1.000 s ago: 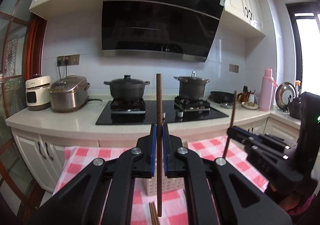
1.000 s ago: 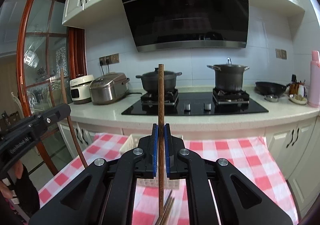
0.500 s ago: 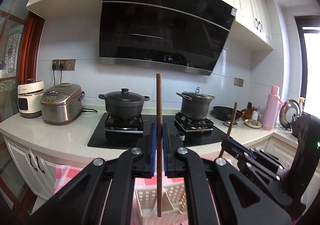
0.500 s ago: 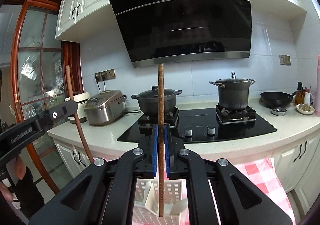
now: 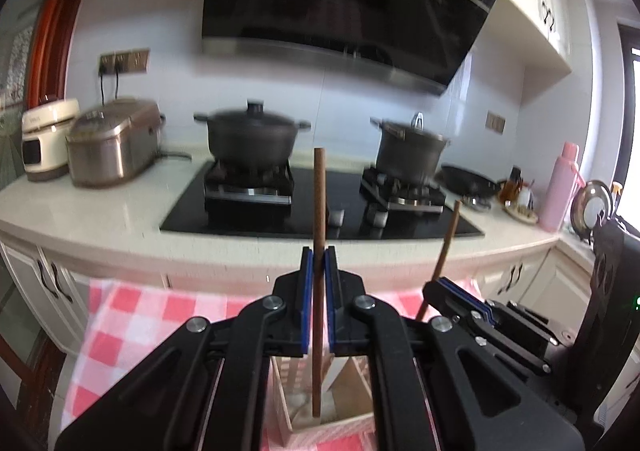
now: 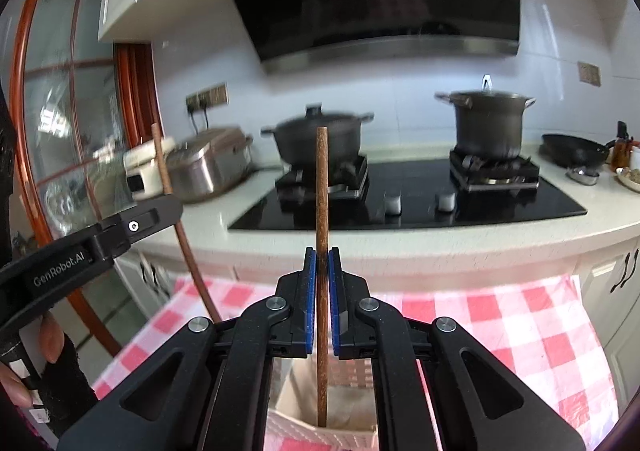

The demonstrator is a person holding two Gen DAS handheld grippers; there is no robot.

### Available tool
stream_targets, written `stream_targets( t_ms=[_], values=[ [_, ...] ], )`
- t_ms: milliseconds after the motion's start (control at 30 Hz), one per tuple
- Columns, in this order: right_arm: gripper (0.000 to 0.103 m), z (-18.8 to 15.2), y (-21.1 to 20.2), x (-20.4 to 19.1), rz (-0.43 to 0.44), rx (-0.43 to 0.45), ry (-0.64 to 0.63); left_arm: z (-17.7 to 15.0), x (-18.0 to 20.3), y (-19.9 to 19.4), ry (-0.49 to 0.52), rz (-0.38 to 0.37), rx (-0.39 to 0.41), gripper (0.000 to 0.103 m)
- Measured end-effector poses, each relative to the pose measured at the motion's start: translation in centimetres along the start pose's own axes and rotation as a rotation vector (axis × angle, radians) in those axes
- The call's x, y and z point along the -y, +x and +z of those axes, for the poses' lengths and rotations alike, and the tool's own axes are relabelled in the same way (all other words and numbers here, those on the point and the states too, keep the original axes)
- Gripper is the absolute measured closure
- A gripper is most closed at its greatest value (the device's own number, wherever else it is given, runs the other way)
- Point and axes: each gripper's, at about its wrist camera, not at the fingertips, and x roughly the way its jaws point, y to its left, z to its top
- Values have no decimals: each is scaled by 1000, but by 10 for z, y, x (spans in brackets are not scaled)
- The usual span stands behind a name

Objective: Organize utensils
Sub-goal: 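Lower the chopsticks into the caddy and open both tools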

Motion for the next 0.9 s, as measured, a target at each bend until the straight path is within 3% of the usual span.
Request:
stream_targets(
  t_ms=[200,333,400,433,600,667,767,900],
  values=[
    [96,-15,13,3,-3,-61,24,-29,-7,19,-3,5,-73,97],
    [85,-14,14,7,-25,-69,40,-37,-13,16,-4,24,-82,95],
    [57,-12,10,10,-30,-61,55,-36,-16,11,-13,29,-75,85],
    [52,-11,8,11,-30,-55,62,-35,-18,7,-17,35,-64,76],
    [51,-8,-8,13,-51,-40,62,-33,-20,-18,-21,64,-19,57],
    [51,-8,-17,14,-58,-33,64,-33,-21,-30,-25,80,0,41],
    [51,-11,-32,14,-65,-25,63,-38,-22,-50,-28,108,30,24],
    [51,-23,-57,11,-66,-17,51,-51,-24,-77,-19,145,62,8]
  ],
)
